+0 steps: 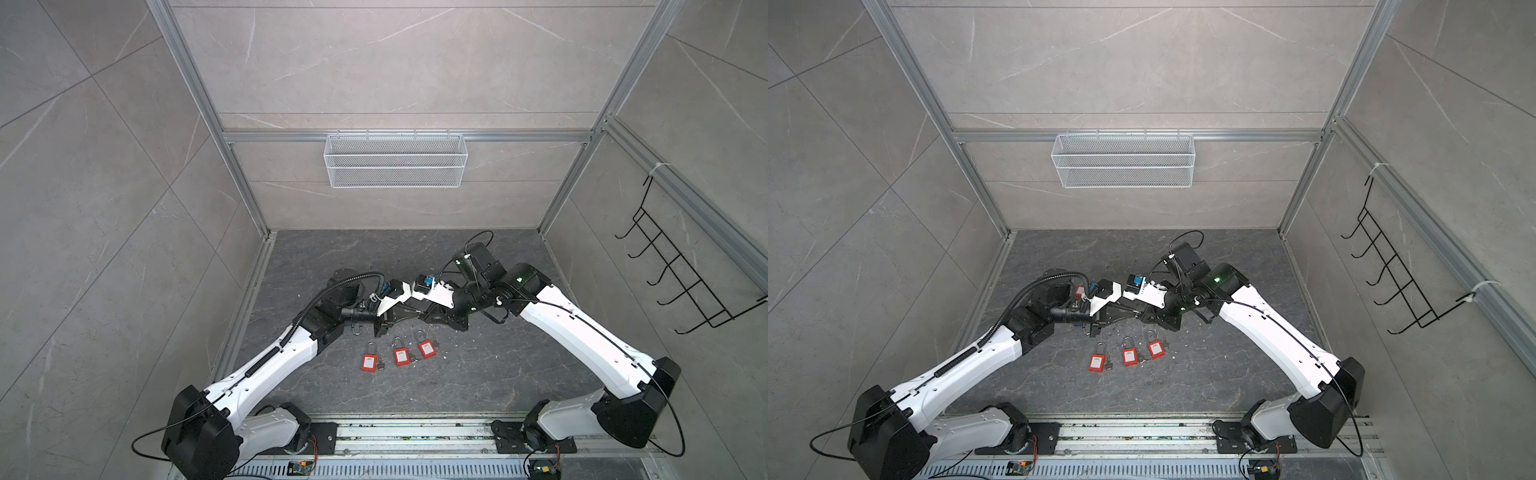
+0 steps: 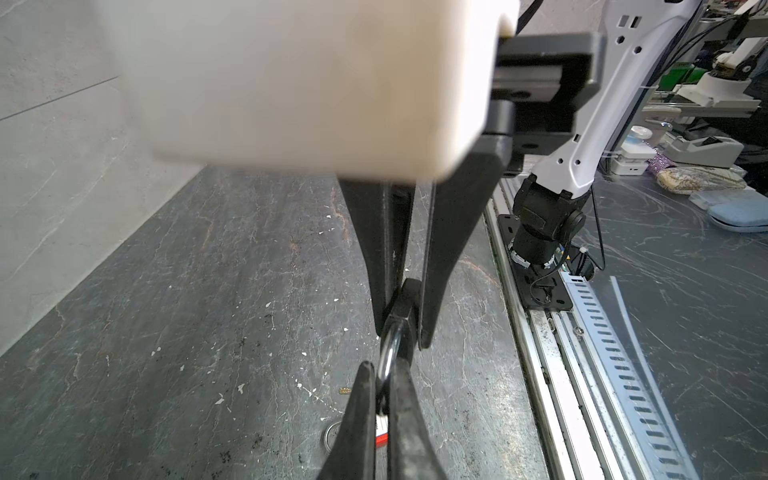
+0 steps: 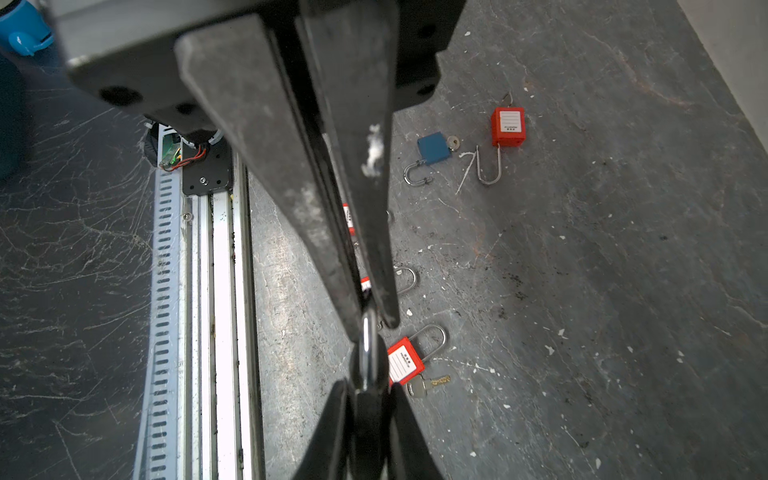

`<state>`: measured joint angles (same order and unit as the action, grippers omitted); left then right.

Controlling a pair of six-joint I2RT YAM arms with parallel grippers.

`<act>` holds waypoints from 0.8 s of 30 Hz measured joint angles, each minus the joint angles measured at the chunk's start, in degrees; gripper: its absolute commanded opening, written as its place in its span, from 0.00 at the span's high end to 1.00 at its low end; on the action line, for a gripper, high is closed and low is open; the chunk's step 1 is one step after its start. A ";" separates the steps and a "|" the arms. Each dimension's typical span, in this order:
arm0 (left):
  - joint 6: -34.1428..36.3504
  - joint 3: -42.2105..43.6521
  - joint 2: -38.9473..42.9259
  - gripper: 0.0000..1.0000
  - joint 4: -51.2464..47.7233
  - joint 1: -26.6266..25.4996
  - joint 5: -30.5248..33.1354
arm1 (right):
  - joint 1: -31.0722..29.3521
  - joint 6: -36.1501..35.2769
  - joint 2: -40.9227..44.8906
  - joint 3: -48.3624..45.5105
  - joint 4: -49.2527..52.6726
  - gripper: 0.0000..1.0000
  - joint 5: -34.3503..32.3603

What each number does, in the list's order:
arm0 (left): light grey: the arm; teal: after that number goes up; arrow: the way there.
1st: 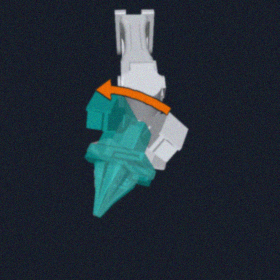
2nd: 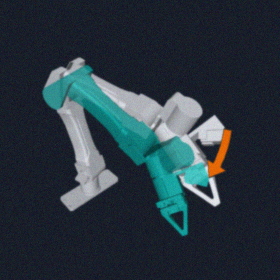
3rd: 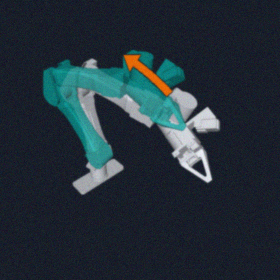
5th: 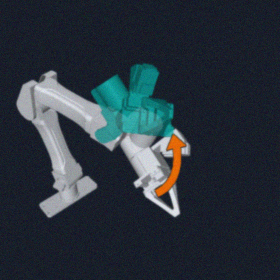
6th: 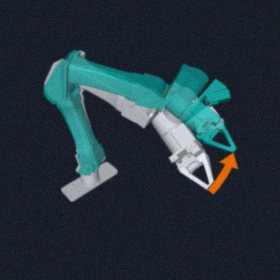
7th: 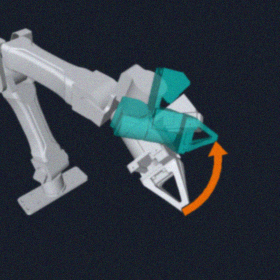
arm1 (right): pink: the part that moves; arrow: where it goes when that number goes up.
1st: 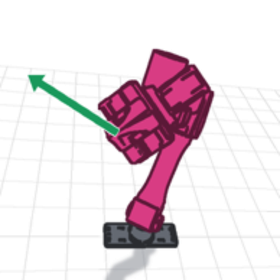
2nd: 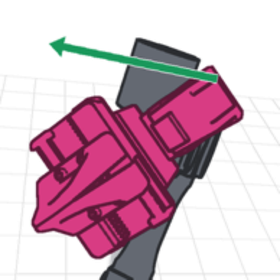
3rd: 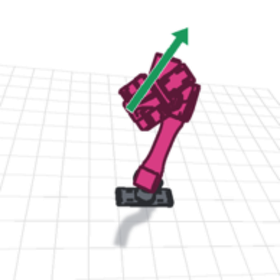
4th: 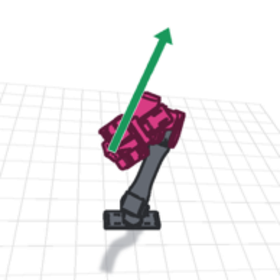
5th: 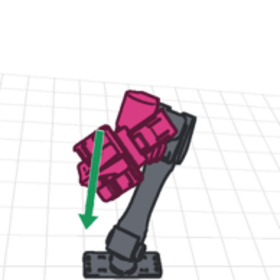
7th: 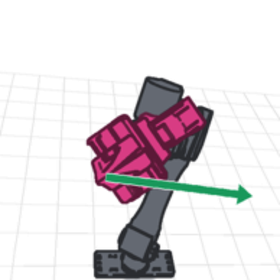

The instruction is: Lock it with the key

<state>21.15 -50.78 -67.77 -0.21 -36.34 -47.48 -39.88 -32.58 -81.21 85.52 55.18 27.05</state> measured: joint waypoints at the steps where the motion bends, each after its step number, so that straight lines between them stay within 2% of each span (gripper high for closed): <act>1: 0.44 -0.09 -0.04 1.00 -0.61 0.00 -0.63 | -0.26 0.26 0.09 0.28 -0.83 0.67 -0.48; 7: 4.66 -2.82 0.48 1.00 -7.91 1.40 -0.98 | -0.68 0.74 5.60 0.52 -0.81 0.63 -4.55; 11: 5.73 -2.91 0.90 1.00 -9.94 1.99 -1.09 | -0.04 1.29 9.44 0.81 1.73 0.69 -5.51; 24: 6.10 -3.54 1.05 1.00 -11.43 2.25 -1.55 | 0.59 1.46 1.77 1.42 6.73 0.82 -4.98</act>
<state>27.24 -54.33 -66.72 -11.64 -34.09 -49.04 -39.29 -31.11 -79.44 86.94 61.91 22.06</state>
